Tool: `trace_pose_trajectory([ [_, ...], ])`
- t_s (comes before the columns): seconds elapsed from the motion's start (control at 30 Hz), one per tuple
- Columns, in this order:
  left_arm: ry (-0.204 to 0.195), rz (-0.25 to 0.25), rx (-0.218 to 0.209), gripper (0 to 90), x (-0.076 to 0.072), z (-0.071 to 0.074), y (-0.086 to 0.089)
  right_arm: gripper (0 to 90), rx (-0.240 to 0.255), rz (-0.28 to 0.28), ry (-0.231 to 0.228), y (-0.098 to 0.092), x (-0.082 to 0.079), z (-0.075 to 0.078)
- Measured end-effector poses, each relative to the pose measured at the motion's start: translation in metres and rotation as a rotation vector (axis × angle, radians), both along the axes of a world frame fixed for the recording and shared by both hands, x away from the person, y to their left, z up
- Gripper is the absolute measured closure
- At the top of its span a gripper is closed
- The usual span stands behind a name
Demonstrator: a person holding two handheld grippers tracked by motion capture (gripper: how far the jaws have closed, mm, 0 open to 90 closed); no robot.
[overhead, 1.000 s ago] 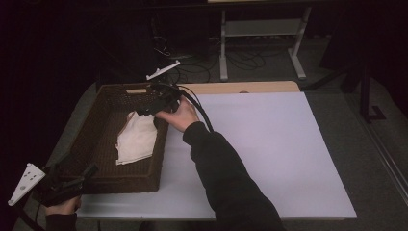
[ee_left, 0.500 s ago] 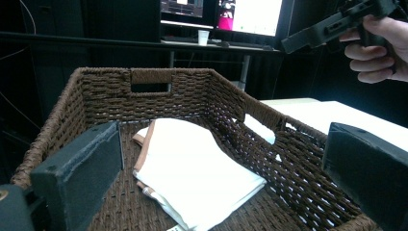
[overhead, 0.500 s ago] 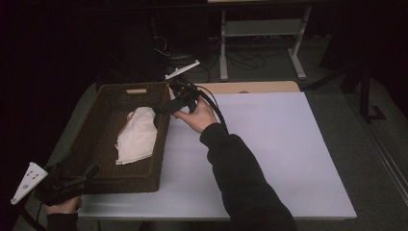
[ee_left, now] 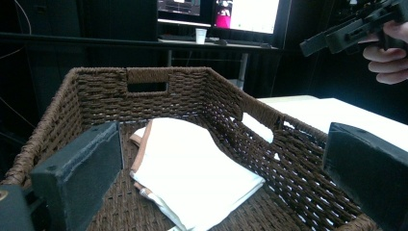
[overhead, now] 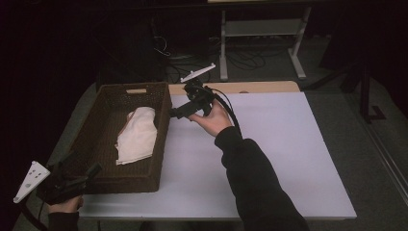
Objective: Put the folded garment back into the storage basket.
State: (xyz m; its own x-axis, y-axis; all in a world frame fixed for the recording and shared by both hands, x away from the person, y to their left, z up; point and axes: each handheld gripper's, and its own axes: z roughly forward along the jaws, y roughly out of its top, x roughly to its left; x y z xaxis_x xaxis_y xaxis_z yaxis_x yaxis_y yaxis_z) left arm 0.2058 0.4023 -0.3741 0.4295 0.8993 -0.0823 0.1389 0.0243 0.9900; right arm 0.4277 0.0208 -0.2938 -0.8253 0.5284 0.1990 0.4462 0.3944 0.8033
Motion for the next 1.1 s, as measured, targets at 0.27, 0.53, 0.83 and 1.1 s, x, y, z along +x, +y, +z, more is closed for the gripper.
trace_pose_trajectory([
  [0.27,0.002,-0.006,0.004,0.0,0.000,0.000,0.000,0.0,-0.007,-0.006,-0.007,-0.017,-0.006,-0.001],
  [0.53,0.002,-0.007,-0.025,0.0,-0.001,-0.001,0.002,0.0,-0.004,-0.022,-0.011,-0.031,-0.009,-0.002],
  [0.83,0.004,-0.006,-0.023,0.0,-0.002,-0.001,0.002,0.0,-0.004,-0.030,-0.012,-0.046,-0.014,-0.006],
  [1.1,0.006,-0.002,-0.020,0.0,-0.002,-0.001,0.002,0.0,-0.003,-0.043,-0.014,-0.057,-0.017,-0.011],
])
